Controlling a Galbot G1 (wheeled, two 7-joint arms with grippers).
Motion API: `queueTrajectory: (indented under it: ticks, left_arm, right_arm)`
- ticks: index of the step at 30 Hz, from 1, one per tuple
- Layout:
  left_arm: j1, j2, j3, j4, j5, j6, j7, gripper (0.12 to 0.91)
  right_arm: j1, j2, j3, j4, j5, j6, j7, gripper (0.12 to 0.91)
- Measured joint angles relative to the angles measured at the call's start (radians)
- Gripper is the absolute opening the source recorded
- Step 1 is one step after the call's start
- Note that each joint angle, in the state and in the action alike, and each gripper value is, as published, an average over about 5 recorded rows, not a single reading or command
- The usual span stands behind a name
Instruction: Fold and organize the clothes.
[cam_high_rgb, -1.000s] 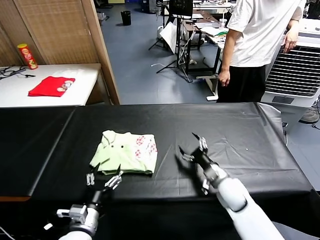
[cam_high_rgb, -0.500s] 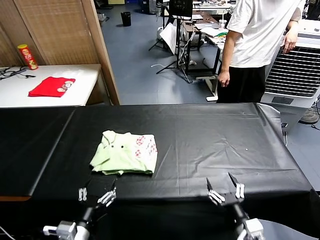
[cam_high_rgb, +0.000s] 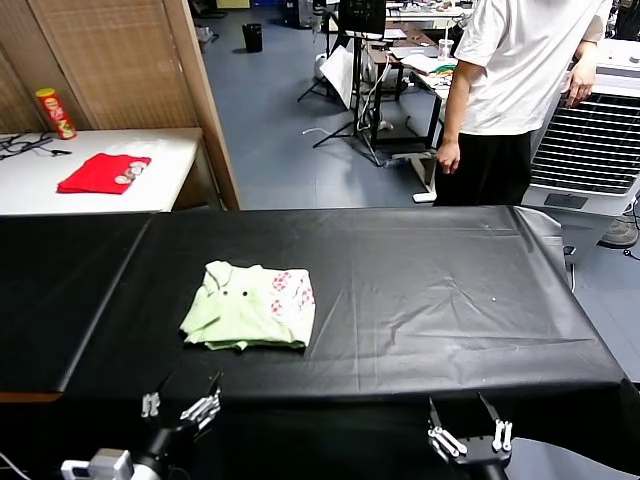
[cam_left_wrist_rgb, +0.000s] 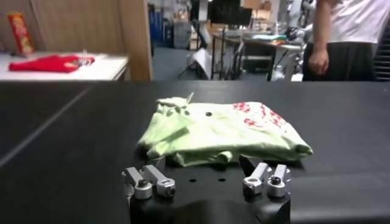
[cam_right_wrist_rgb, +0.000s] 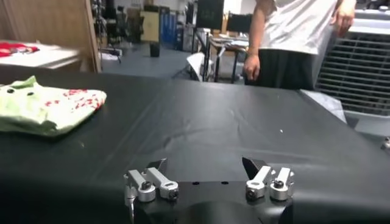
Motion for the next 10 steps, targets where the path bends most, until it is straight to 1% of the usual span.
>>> queueTrajectory:
  ticks: [4,10]
  left_arm:
    - [0.009,0.004,-0.010,-0.010,0.000,0.012,0.001,0.798]
    - [0.020,0.004,-0.025,-0.012,0.000,0.013,0.006,0.798]
  right_arm:
    - [-0.012,0.001,0.001,0.007,0.000,-0.004,0.000,0.798]
    - [-0.018,0.002,0.001,0.010,0.001,-0.004,-0.001,0.798]
